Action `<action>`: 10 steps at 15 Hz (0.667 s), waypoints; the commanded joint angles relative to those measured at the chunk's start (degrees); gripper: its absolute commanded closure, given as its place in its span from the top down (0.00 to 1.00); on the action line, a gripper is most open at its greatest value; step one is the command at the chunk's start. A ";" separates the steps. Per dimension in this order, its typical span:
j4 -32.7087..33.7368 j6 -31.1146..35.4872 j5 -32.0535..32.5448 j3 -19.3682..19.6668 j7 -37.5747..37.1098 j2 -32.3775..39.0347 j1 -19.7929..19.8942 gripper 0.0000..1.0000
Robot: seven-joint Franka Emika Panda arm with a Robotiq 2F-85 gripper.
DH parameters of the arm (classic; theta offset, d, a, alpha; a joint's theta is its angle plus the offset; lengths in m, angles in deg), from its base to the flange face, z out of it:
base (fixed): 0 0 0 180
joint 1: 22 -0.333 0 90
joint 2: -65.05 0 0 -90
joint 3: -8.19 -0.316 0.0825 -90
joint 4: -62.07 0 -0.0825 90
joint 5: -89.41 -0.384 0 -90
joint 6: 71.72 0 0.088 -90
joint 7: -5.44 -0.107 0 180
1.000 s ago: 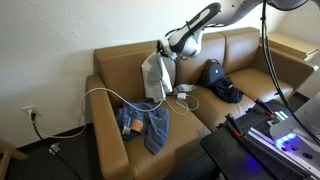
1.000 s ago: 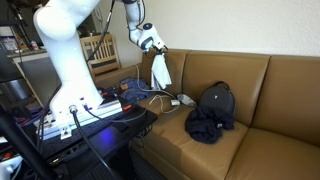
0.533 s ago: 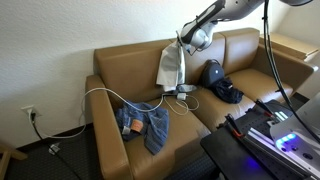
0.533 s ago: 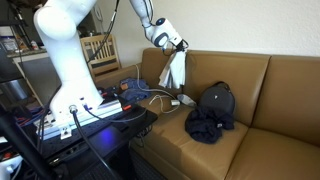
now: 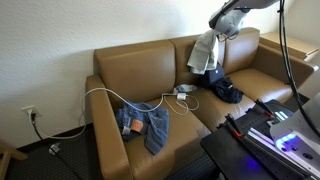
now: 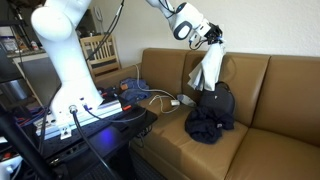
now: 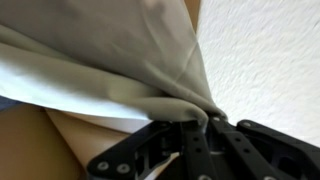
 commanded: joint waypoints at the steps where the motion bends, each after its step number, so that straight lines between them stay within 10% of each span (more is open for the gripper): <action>1: 4.29 -0.03 -5.78 3.54 -2.18 5.23 3.34 0.02; 4: 5.67 0.93 -14.62 9.76 -6.68 13.21 -0.60 0.02; 5: 5.37 0.15 -18.69 11.08 -7.80 15.80 -2.78 0.32; 10: 4.91 -12.43 -30.39 18.18 -15.69 24.99 -16.46 0.62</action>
